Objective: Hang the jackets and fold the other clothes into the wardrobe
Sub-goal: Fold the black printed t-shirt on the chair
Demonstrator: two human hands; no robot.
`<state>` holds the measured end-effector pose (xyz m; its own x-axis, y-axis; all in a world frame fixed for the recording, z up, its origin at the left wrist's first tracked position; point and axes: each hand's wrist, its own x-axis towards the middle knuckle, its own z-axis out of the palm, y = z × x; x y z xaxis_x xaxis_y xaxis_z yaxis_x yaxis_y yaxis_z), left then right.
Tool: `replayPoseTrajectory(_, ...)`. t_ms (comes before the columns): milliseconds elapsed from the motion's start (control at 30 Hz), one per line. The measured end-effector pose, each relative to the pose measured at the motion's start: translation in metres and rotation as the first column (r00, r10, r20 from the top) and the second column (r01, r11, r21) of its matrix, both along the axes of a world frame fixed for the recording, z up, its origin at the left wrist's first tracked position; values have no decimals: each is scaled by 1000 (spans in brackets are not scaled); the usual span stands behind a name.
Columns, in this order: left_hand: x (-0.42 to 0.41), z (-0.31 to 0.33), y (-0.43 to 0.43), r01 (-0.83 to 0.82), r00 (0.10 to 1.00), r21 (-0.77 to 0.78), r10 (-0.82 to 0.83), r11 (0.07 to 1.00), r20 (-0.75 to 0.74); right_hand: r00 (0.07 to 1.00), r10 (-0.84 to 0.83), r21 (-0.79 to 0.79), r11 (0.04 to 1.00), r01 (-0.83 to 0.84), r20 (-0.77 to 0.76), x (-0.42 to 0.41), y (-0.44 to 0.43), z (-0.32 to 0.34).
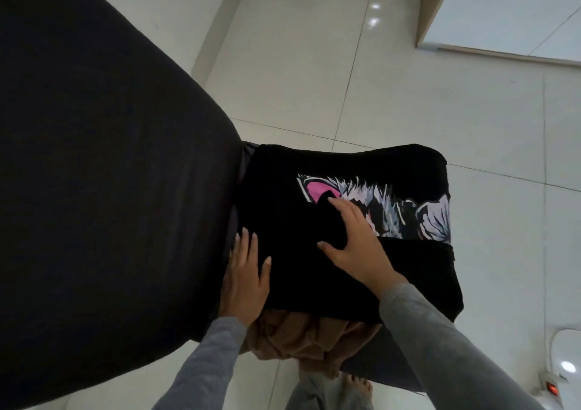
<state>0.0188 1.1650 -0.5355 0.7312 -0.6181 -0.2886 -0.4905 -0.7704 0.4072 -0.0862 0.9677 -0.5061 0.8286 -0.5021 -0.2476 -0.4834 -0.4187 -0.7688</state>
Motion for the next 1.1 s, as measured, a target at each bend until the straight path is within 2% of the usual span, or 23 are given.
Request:
replayPoseTrajectory(33,4,-1,2,25,999,56,-27,998,38,998,9,-19,1000,-10,-59,8,0,-3)
replayPoseTrajectory(100,8,0,1,-20,998,109,12,994,68,989,-82,-43,996,78,-119,22,-5,-7)
replayPoseTrajectory(200,10,-4,-1,-52,990,148,32,988,137,946,-300,102,944,313,-121,42,-18,-4)
replayPoseTrajectory(267,9,-7,0,-83,984,144,58,986,168,919,-367,122,915,385,-146,54,-24,-3)
replayPoseTrajectory(367,10,2,-9,-137,986,36,134,990,96,925,-346,115,924,365,-156,64,-21,-4)
replayPoseTrajectory(467,21,14,-28,-29,1000,-162,28,986,-10,919,-362,129,915,383,-157,67,-21,-7)
replayPoseTrajectory(533,31,17,-41,90,993,-176,-103,980,-64,885,-447,154,873,464,-130,70,-24,-9)
replayPoseTrajectory(600,44,12,-53,151,987,-125,-157,981,-39,862,-499,193,840,507,-88,73,-28,-10)
replayPoseTrajectory(700,68,7,-72,111,991,-140,-119,984,-53,866,-494,160,851,501,-79,76,-36,-8)
replayPoseTrajectory(833,82,8,-84,-65,981,-348,-4,935,-194,852,-482,80,859,505,-201,74,-48,-10)
replayPoseTrajectory(900,79,11,-83,26,969,-403,-123,915,-216,839,-480,52,860,508,-255,73,-52,-11)
replayPoseTrajectory(933,75,11,-81,150,954,-355,-229,923,-192,834,-478,41,861,507,-274,73,-53,-10)
replayPoseTrajectory(1000,68,9,-78,396,903,-136,-412,908,-125,824,-476,19,863,506,-306,76,-53,-7)
replayPoseTrajectory(1033,66,7,-77,465,880,-44,-467,884,-82,823,-474,11,865,502,-314,79,-52,-6)
replayPoseTrajectory(1100,65,4,-77,497,868,-7,-497,868,2,830,-457,-4,877,481,-321,85,-50,-3)
